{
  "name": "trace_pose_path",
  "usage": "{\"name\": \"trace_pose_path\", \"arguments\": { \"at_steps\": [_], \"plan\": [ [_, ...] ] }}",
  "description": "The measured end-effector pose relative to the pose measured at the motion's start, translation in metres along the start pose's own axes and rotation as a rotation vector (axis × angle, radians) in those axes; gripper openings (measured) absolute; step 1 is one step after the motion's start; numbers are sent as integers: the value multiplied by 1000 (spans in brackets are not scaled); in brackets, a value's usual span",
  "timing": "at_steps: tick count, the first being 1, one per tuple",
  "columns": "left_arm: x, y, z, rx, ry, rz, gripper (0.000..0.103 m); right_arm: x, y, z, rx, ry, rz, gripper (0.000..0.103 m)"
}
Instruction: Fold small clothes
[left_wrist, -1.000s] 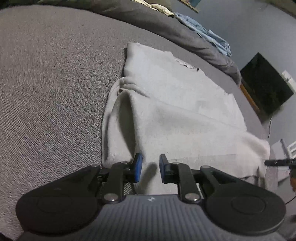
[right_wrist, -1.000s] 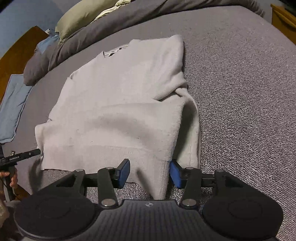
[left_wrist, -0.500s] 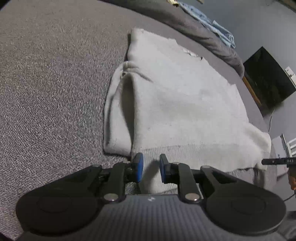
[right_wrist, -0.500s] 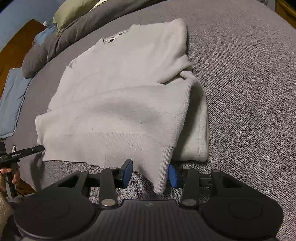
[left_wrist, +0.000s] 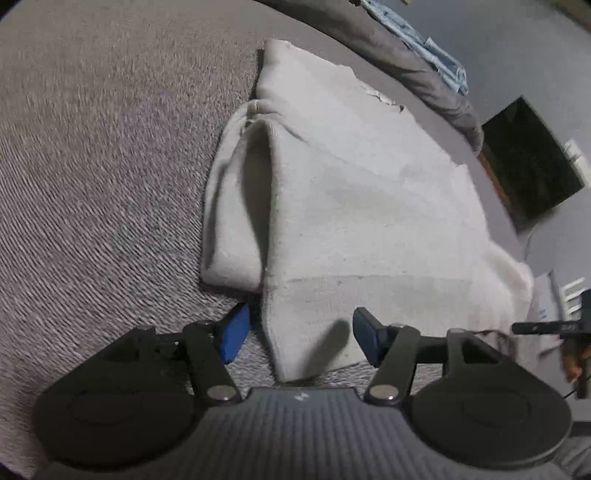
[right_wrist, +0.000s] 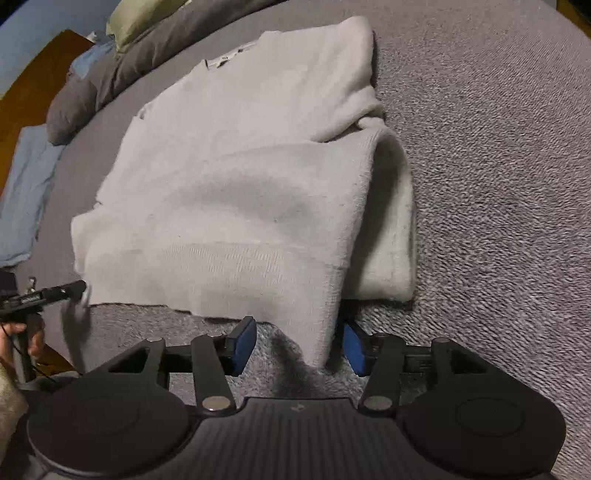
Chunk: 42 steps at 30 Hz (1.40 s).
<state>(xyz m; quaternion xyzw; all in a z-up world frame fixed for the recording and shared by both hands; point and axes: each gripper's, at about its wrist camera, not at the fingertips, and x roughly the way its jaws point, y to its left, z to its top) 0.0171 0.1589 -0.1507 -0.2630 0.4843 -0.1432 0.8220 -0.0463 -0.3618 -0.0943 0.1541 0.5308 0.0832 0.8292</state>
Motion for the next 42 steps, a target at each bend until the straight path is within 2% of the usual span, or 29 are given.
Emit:
{"name": "trace_pose_path", "arguments": {
  "at_steps": [3,4,6,9,10,12,13,15,18,22,27,29,33,39,42],
  "plan": [
    [0,10,-7,-62,7,-99,58,1,0,0,26,-16,30,55],
    [1,9,-7,-76,7,-124,55,1,0,1,36,-18,42,54],
    [2,9,-8,-78,-8,-117,47,2,1,2,41,-20,47,55],
    [5,10,-11,-85,-25,-81,23,5,0,2,51,-25,40,53],
    [5,10,-14,-85,-25,-63,11,5,-1,2,64,-28,40,50],
    [4,6,-16,-72,-23,-60,2,8,-2,1,88,-34,32,42],
    [0,4,-17,-46,-25,-59,0,8,-1,1,90,-36,23,28],
    [-5,-7,-16,8,-38,-59,0,7,2,0,73,-42,10,15],
    [-15,-16,-11,5,-79,-111,0,0,5,3,61,-68,6,8],
    [-22,-23,2,-82,-160,-213,0,-16,6,11,76,-139,60,7],
    [-23,-31,36,-176,-270,-262,0,-41,17,29,91,-261,146,6],
    [-24,-31,50,-192,-304,-249,0,-46,17,41,111,-304,149,6],
    [-11,-41,78,-152,-358,-186,0,-43,21,66,120,-376,126,6],
    [7,-49,108,-124,-380,-151,0,-27,19,99,53,-451,74,6],
    [19,-49,128,-146,-413,-130,0,-16,16,117,55,-487,55,6]
  ]
}}
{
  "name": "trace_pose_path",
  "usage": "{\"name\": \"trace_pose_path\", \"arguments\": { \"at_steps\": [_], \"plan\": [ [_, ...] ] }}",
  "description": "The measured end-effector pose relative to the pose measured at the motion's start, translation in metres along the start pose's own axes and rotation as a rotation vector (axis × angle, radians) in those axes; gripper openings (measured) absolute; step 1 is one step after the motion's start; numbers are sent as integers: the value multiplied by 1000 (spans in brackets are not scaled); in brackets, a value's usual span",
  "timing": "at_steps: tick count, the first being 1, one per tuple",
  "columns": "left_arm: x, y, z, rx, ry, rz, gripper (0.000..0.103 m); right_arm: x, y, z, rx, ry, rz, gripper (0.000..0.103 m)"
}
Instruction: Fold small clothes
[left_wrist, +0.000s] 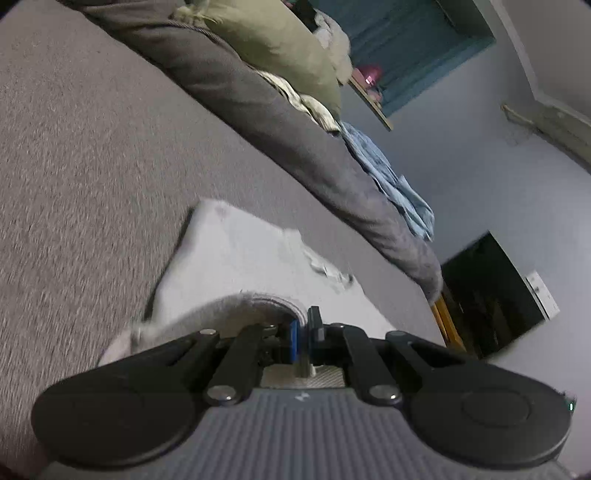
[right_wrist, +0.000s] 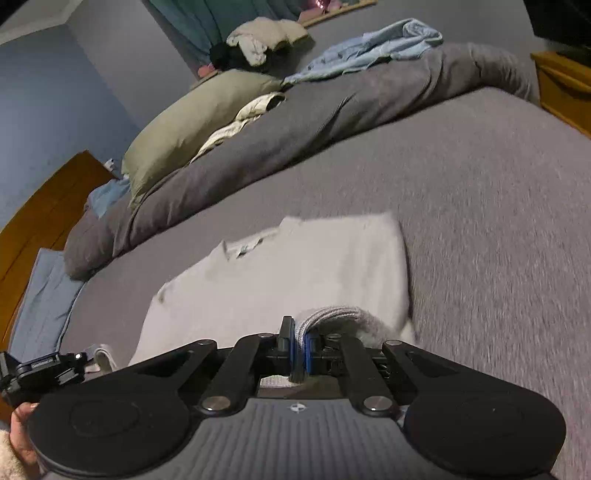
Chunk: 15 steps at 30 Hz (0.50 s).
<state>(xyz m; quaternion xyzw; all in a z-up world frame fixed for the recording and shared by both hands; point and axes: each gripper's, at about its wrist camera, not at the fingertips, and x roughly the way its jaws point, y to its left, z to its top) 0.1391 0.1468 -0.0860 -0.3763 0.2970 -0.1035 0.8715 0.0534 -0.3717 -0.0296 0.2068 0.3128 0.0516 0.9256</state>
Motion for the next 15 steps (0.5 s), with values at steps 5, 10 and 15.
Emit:
{"name": "trace_pose_path", "arguments": {
  "at_steps": [5,10,15],
  "plan": [
    [45,9,20,-9,16,85,0,37,-17,21,43,-44,-32,6],
    [87,21,30,-30,39,146,0,81,-24,31,55,-43,-54,6],
    [117,21,46,3,13,154,0,109,-22,44,47,-48,-73,6]
  ]
}}
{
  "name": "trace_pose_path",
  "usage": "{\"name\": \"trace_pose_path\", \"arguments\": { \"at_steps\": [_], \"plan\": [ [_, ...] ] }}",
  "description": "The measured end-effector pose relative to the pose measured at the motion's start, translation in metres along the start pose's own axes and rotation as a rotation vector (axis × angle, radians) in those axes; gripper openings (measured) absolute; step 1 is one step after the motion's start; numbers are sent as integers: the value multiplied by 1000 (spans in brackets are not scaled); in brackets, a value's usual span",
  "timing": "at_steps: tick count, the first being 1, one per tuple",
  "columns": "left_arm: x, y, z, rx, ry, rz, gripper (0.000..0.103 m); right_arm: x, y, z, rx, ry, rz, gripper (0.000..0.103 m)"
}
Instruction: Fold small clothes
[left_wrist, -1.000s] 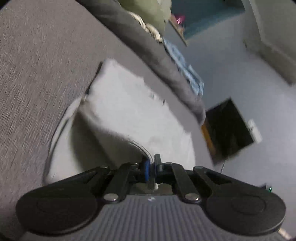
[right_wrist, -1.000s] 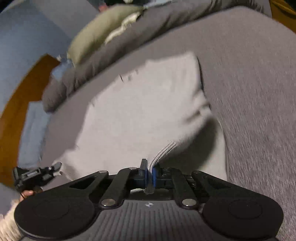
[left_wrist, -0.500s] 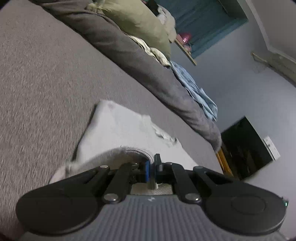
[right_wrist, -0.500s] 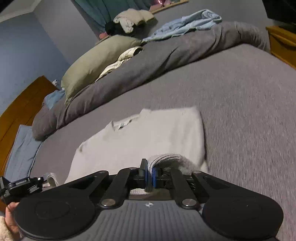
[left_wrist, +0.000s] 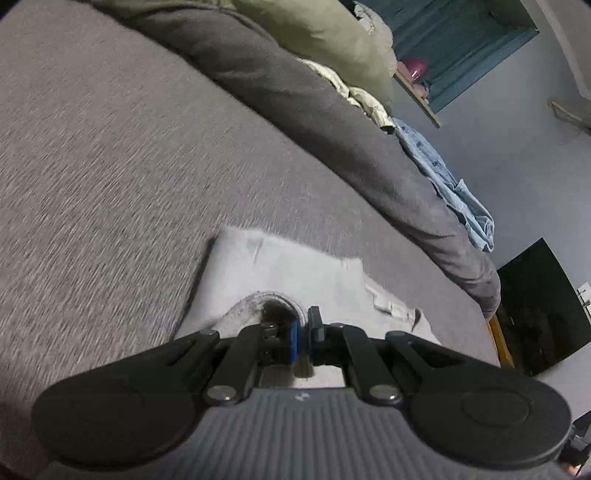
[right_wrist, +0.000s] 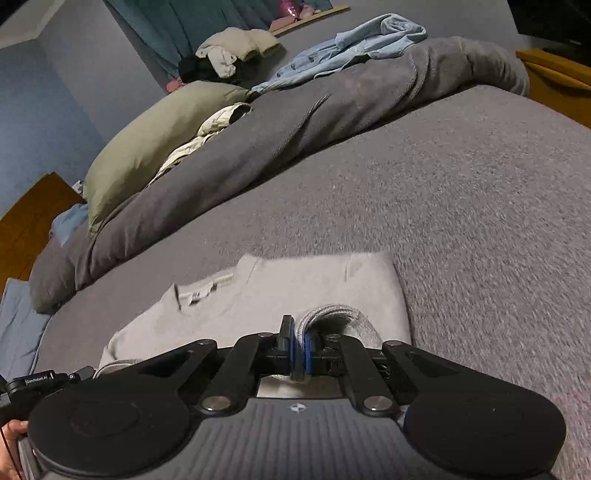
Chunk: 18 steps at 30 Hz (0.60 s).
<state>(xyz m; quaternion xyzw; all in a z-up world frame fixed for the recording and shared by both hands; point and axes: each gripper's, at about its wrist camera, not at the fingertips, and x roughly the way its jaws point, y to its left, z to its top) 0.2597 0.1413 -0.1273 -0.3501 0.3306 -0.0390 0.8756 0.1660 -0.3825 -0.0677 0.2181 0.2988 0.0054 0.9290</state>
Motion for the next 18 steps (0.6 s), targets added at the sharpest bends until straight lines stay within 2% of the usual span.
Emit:
{"name": "trace_pose_path", "arguments": {
  "at_steps": [8,11,12,13,14,15,16,17,18],
  "plan": [
    [31,-5,21,39,-20,51,0,40,-9,19,72,-30,-58,6],
    [42,-3,25,8,20,96,1,52,-11,16,56,-12,-97,7],
    [44,-1,27,-12,27,103,1,50,-12,12,59,-3,-103,14],
    [44,-1,28,-19,23,102,1,52,-13,12,73,5,-104,30],
    [42,-1,29,-19,16,104,3,51,-14,12,84,-6,-102,40],
    [39,-2,31,-16,3,109,6,45,-13,13,83,-36,-103,56],
    [34,-3,33,-14,-13,118,17,39,-12,13,71,-61,-106,60],
    [28,-4,35,-16,-42,139,33,33,-13,15,56,-73,-108,60],
    [20,-3,38,-28,-74,155,39,26,-12,18,32,-78,-120,60]
  ]
}}
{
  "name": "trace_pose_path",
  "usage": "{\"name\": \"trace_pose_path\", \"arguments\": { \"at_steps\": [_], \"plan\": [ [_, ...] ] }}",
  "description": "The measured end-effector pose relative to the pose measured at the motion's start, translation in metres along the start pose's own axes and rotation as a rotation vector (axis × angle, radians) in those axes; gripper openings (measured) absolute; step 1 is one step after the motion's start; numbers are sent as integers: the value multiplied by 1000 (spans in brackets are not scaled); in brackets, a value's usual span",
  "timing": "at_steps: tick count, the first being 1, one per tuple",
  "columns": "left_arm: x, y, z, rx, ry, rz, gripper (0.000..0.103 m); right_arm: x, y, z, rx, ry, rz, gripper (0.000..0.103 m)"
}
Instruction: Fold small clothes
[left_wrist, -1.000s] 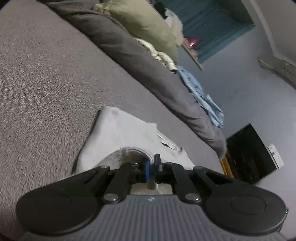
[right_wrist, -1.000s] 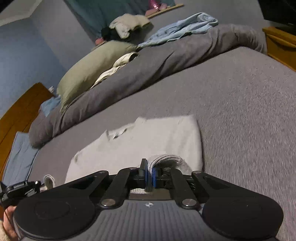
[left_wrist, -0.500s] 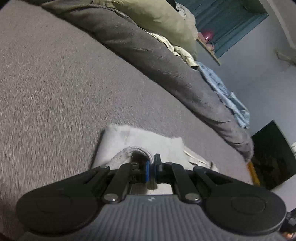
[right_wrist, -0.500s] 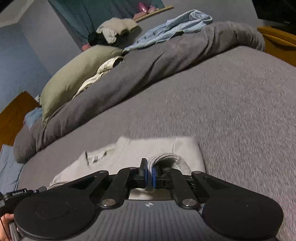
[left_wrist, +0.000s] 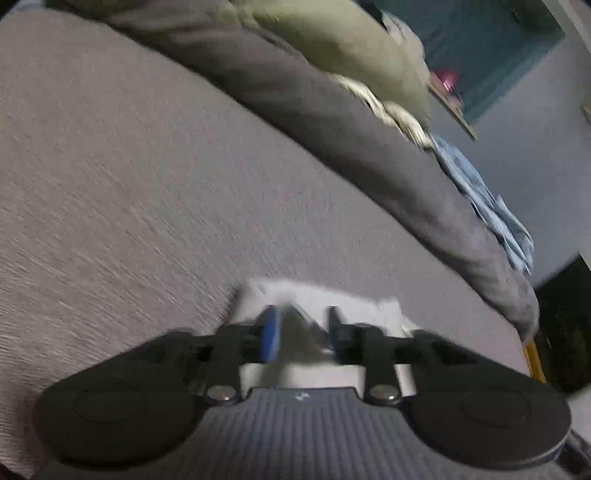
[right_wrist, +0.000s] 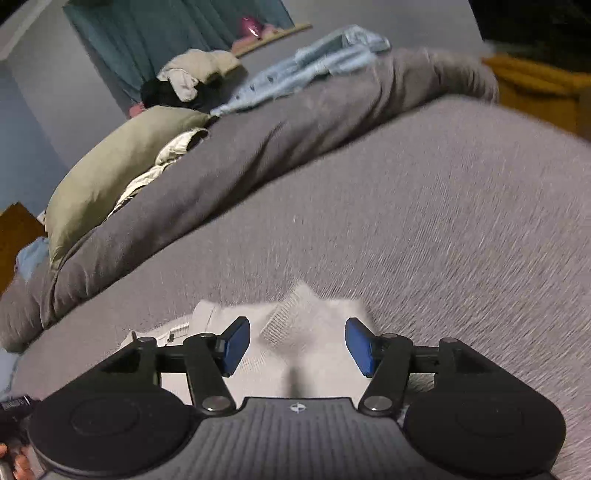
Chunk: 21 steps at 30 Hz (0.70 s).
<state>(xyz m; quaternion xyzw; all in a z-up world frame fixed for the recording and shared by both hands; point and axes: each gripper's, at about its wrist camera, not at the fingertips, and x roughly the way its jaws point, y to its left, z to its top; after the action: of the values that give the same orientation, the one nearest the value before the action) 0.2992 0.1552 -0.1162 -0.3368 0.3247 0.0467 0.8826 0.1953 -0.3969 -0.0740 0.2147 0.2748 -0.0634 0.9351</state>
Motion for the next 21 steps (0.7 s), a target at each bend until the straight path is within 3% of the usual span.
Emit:
{"name": "trace_pose_path", "arguments": {
  "at_steps": [4,7,14,18,21],
  "plan": [
    [-22,5,8,3,-10,13,41,-38,-7,3,-38,6,-22,60],
    [-41,3,-3,105,23,44,41,-71,-12,-6,-90,35,-40,61],
    [-101,-2,-68,434,52,84,44,-138,-31,-53,-149,53,-87,61],
    [-116,3,-101,487,56,91,44,-145,-35,-90,-150,35,-89,61],
    [-115,9,-117,520,50,136,44,-138,-34,-107,-181,81,-75,61]
  ]
}}
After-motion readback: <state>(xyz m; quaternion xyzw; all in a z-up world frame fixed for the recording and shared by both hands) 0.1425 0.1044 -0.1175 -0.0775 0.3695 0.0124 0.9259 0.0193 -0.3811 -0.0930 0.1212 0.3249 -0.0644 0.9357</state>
